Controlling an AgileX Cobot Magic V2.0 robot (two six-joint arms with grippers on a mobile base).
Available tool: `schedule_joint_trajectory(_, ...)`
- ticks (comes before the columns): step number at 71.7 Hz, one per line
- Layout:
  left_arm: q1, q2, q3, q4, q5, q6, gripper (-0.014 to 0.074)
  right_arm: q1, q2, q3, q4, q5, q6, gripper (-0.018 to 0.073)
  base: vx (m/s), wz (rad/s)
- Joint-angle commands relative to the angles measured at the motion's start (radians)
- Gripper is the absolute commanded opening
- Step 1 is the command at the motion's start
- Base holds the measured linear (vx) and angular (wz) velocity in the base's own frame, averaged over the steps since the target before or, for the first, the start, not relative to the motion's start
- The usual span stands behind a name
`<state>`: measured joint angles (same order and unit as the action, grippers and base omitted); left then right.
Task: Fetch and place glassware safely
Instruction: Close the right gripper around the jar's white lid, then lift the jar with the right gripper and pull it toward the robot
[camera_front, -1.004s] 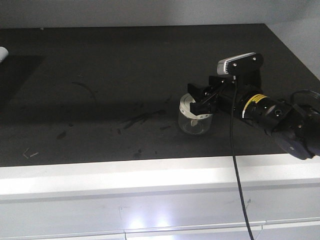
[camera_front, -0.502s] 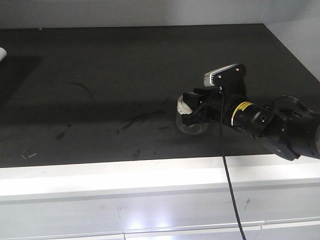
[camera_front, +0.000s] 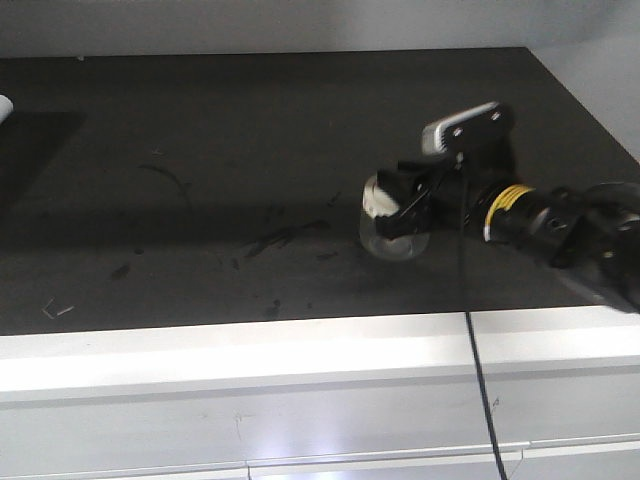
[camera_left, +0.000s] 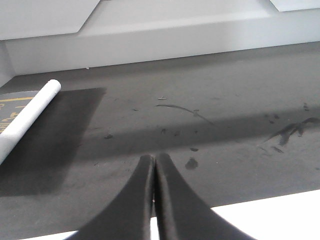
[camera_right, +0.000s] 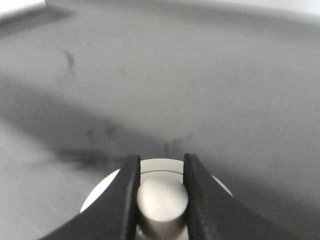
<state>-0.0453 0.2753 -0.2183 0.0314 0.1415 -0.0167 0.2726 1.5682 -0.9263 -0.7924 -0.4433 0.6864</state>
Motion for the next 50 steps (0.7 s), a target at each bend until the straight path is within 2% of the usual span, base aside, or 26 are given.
schedule_joint_trajectory(1, -0.006, 0.010, -0.027, -0.008, -0.071, -0.002, -0.0007, 0.001, -0.133, -0.029, -0.102, -0.087, 0.098, -0.0003, 0.00, 0.00)
schedule_joint_trajectory(9, -0.006, 0.010, -0.027, -0.008, -0.071, -0.002, -0.0007, 0.001, -0.237, -0.003, -0.305, -0.102, 0.224, -0.0003, 0.00, 0.00)
schedule_joint_trajectory(16, -0.006, 0.010, -0.027, -0.008, -0.071, -0.002, -0.0007, 0.001, -0.317, 0.060, -0.390, -0.102, 0.310, -0.0003, 0.00, 0.00)
schedule_joint_trajectory(33, -0.006, 0.010, -0.027, -0.008, -0.071, -0.002, -0.0007, 0.001, -0.514, 0.313, -0.393, -0.140, 0.323, -0.0003, 0.00, 0.00)
schedule_joint_trajectory(50, -0.006, 0.010, -0.027, -0.008, -0.071, -0.002, -0.0007, 0.001, -0.683, 0.517, -0.352, -0.138, 0.324, -0.0003, 0.00, 0.00)
